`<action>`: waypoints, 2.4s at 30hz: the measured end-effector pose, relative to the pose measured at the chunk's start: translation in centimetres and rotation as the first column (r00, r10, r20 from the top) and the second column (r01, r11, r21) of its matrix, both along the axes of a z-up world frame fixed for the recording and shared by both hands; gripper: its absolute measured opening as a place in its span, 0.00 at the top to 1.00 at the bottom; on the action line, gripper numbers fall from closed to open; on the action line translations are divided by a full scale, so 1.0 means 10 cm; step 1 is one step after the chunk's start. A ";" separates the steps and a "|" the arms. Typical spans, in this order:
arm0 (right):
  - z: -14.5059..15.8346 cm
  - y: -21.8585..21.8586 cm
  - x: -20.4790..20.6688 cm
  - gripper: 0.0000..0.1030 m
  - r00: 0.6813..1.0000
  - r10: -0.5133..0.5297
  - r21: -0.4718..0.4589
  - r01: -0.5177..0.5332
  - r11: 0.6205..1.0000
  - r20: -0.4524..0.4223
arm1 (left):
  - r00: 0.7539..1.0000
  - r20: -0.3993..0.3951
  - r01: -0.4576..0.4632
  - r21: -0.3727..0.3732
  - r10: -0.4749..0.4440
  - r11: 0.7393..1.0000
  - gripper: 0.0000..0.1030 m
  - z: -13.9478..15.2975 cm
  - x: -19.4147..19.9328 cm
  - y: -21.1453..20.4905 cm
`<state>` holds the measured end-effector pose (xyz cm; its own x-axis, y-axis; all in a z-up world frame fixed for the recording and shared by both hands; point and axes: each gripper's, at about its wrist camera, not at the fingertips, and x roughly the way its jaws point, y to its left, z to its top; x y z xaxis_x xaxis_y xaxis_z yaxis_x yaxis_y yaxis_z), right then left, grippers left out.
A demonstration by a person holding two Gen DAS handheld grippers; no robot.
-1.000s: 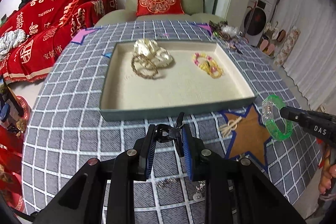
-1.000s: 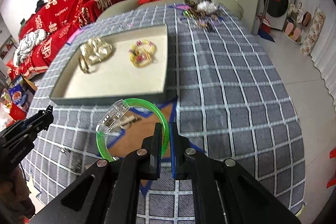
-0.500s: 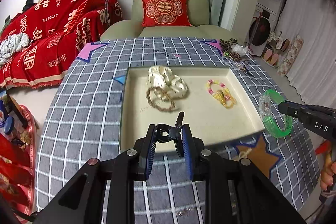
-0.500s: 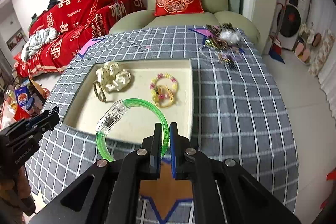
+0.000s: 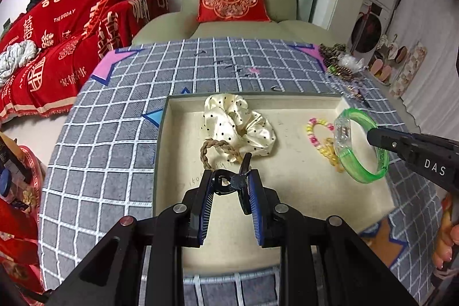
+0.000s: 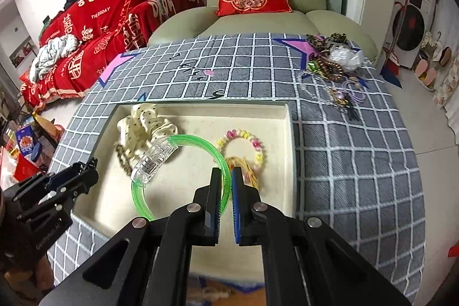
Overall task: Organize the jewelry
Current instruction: 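Carry the black clip and green bangle into the tray and open both grippers, then move both grippers back to the silver earrings and long black hair clip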
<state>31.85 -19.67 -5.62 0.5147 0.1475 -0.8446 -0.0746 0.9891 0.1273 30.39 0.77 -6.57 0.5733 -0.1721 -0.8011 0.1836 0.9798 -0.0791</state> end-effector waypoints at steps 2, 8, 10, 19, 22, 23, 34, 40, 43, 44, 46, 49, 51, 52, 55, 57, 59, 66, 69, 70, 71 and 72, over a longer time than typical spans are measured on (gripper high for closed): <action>-0.09 0.03 0.11 0.93 1.000 0.002 -0.006 -0.002 1.000 -0.011 | 1.000 -0.020 -0.007 0.010 0.007 1.000 0.68 -0.10 0.09 -0.02; -0.30 0.10 0.32 0.93 0.999 0.010 -0.032 -0.011 0.999 -0.034 | 0.998 -0.065 -0.017 0.029 0.019 0.999 0.68 -0.30 0.25 -0.06; -0.36 0.11 0.37 0.93 0.999 0.007 -0.031 -0.009 0.999 -0.041 | 0.997 -0.070 -0.019 0.031 0.021 0.999 0.68 -0.33 0.28 -0.07; -0.59 0.22 0.49 0.93 0.998 0.026 -0.052 -0.030 0.998 -0.064 | 0.996 -0.085 -0.020 0.062 0.025 0.998 0.68 -0.47 0.36 -0.12; -0.59 0.24 0.48 0.93 0.998 0.032 -0.063 -0.035 0.997 -0.056 | 0.996 -0.083 -0.020 0.080 0.026 0.997 0.68 -0.49 0.36 -0.14; -0.60 0.24 0.48 0.92 0.998 0.033 -0.064 -0.036 0.997 -0.057 | 0.996 -0.089 -0.020 0.085 0.027 0.996 0.68 -0.51 0.36 -0.15; -0.51 0.18 0.45 0.79 0.998 0.028 -0.003 -0.028 1.000 -0.052 | 0.999 -0.047 -0.009 0.145 0.016 0.989 0.68 -0.43 0.29 -0.23; -0.39 0.10 0.37 0.58 1.000 -0.006 0.030 0.006 1.000 -0.031 | 1.000 -0.003 -0.018 0.155 0.019 0.988 0.15 -0.32 0.22 -0.23; -0.35 0.07 0.33 0.58 1.000 -0.012 0.032 0.013 0.999 -0.026 | 1.000 0.003 -0.004 0.156 0.003 0.988 0.15 -0.27 0.18 -0.27; -0.34 0.06 0.32 0.58 0.999 -0.017 0.035 0.018 0.999 -0.029 | 1.000 0.002 -0.004 0.153 0.004 0.988 0.15 -0.26 0.18 -0.27; -0.33 0.03 0.28 0.58 0.999 -0.022 0.044 0.024 0.999 -0.037 | 1.000 0.003 -0.009 0.148 0.009 0.989 0.15 -0.23 0.16 -0.26; -0.30 0.01 0.20 0.55 0.999 -0.025 0.047 0.026 0.999 -0.038 | 1.000 0.007 -0.014 0.141 0.013 0.990 0.06 -0.18 0.09 -0.23; -0.28 -0.01 0.14 0.43 0.999 -0.026 0.054 0.028 0.998 -0.037 | 1.000 0.013 -0.025 0.141 0.023 0.990 0.00 -0.15 0.03 -0.21; -0.26 -0.02 0.10 0.40 0.999 -0.027 0.061 0.030 0.998 -0.036 | 1.000 0.011 -0.022 0.139 0.021 0.990 0.00 -0.14 -0.02 -0.20; -0.23 -0.05 -0.01 0.32 0.999 -0.030 0.081 0.033 0.996 -0.038 | 1.000 0.009 -0.016 0.130 0.015 0.991 0.00 -0.11 -0.14 -0.18; -0.20 -0.07 -0.11 0.30 0.998 -0.032 0.093 0.036 0.995 -0.048 | 1.000 0.009 -0.011 0.131 0.010 0.991 0.00 -0.08 -0.23 -0.18; -0.17 -0.07 -0.20 0.25 0.999 -0.030 0.103 0.034 0.994 -0.044 | 1.000 0.009 -0.010 0.129 0.009 0.992 0.00 -0.05 -0.33 -0.18; -0.03 -0.03 -0.56 0.20 0.999 -0.019 0.109 0.022 0.994 -0.029 | 1.000 0.002 -0.010 0.104 0.010 0.995 0.00 0.03 -0.72 -0.11; 0.01 -0.03 -0.73 0.13 1.000 -0.019 0.120 0.021 0.993 -0.016 | 1.000 -0.004 -0.015 0.094 0.016 0.995 0.00 0.04 -0.88 -0.07; 0.03 -0.04 -0.79 0.13 1.000 -0.020 0.125 0.021 0.992 -0.013 | 1.000 -0.008 -0.016 0.090 0.017 0.996 0.00 0.03 -0.94 -0.05; 0.03 -0.04 -0.82 0.13 1.000 -0.020 0.128 0.022 0.992 -0.013 | 1.000 -0.010 -0.017 0.089 0.018 0.996 0.00 0.03 -0.99 -0.03; 0.04 -0.05 -0.87 0.13 1.000 -0.022 0.131 0.023 0.991 -0.012 | 1.000 -0.011 -0.019 0.087 0.020 0.996 0.00 0.03 -1.04 -0.02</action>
<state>23.18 -20.17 -5.19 0.5101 0.2455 -0.8243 -0.0506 0.9653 0.2562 20.01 0.62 -6.24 0.5661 -0.0903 -0.8193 0.1645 0.9864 0.0049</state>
